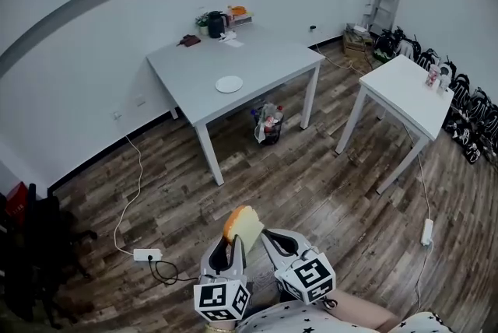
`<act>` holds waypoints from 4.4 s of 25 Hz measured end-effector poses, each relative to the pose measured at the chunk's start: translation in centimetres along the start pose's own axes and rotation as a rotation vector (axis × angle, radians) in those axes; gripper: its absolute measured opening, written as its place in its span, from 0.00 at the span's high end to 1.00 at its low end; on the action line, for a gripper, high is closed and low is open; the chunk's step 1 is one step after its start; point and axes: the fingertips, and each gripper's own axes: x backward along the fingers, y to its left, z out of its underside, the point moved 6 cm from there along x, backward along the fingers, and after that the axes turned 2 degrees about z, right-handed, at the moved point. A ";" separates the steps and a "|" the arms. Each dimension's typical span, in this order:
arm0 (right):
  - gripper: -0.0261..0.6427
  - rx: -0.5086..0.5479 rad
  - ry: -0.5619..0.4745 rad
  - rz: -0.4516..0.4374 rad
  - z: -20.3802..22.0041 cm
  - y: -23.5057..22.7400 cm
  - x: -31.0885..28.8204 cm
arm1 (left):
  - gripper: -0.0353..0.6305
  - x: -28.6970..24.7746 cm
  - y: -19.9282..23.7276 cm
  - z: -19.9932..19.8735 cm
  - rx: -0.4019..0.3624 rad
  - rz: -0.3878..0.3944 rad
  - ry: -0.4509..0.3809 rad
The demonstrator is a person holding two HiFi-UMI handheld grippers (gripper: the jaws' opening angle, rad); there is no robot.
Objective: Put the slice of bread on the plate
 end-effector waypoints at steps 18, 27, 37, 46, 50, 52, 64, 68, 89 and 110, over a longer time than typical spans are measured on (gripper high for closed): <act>0.96 0.039 -0.004 -0.070 -4.5 -18.8 -11.5 | 0.80 -20.9 -1.2 -3.9 0.008 -0.064 -0.047; 0.96 0.021 0.019 -0.081 -5.3 -22.3 -14.4 | 0.80 -25.2 -1.0 -4.9 0.005 -0.081 -0.033; 0.96 0.014 0.049 -0.045 -7.0 -26.8 -21.6 | 0.80 -33.5 3.3 -7.3 0.001 -0.054 -0.028; 0.96 0.021 0.040 -0.005 -10.5 -31.2 -31.4 | 0.80 -43.3 9.3 -11.2 -0.002 -0.023 -0.028; 0.96 0.024 0.039 -0.001 -11.9 -32.5 -36.0 | 0.80 -47.1 12.2 -12.7 -0.005 -0.014 -0.025; 0.96 0.018 0.040 0.002 -12.4 -33.1 -38.2 | 0.80 -48.8 13.6 -13.3 -0.006 -0.011 -0.020; 0.96 0.029 0.055 0.013 -14.6 -36.0 -48.8 | 0.80 -57.2 21.5 -15.6 0.023 0.001 -0.012; 0.96 0.017 0.070 0.024 -14.4 -36.8 -50.0 | 0.80 -58.9 22.9 -15.4 0.033 -0.001 0.001; 0.96 0.047 0.116 -0.031 -17.4 -46.9 -62.3 | 0.80 -72.0 28.4 -12.8 0.195 -0.056 0.089; 0.96 0.032 0.183 -0.131 -17.0 -50.7 -67.6 | 0.78 -77.2 32.9 -8.0 0.214 -0.293 0.280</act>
